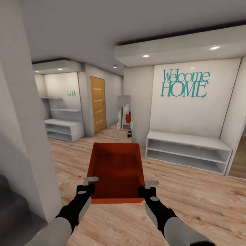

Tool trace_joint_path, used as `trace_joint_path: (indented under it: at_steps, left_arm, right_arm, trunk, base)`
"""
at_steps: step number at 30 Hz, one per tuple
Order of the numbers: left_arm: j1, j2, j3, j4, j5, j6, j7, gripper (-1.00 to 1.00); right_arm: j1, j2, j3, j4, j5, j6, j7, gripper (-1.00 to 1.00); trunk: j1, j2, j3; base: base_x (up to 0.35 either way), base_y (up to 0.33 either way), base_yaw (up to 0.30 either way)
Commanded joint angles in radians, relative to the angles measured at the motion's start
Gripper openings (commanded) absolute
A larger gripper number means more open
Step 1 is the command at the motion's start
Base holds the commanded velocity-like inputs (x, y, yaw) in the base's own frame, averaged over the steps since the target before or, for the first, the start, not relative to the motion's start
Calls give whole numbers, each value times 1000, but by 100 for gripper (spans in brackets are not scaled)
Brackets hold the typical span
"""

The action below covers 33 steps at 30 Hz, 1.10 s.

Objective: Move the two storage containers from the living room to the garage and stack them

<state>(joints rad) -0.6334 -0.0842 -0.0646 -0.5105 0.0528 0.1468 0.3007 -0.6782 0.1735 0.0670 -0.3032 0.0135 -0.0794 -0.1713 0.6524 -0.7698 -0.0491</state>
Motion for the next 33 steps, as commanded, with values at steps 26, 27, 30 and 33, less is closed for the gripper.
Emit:
trace_joint_path:
  at_steps: [26,27,30,33]
  left_arm:
    - [0,0,-4,0,5,8,12,-100]
    - [0,1,-4,0,6,8,12,-100]
    - [0,1,-4,0,6,8,12,-100]
    - [0,5,-4,0,7,8,11,-100]
  right_arm:
    - [-1,1,-1,-2,2,-2,1,-100]
    - [-1,1,-1,-2,2,-2,1,-100]
    - [-1,1,-1,-2,1,-2,1,-100]
    - [-1,1,-1,-2,1,-2,1,-100]
  trunk:
    - [1,-1,-2]
    - [1,-1,-2]
    - [1,-1,-2]
    - [1,-1,-2]
  base:
    - [323,0,98]
    - [323,0,270]
    - [323,0,271]
    - [323,0,196]
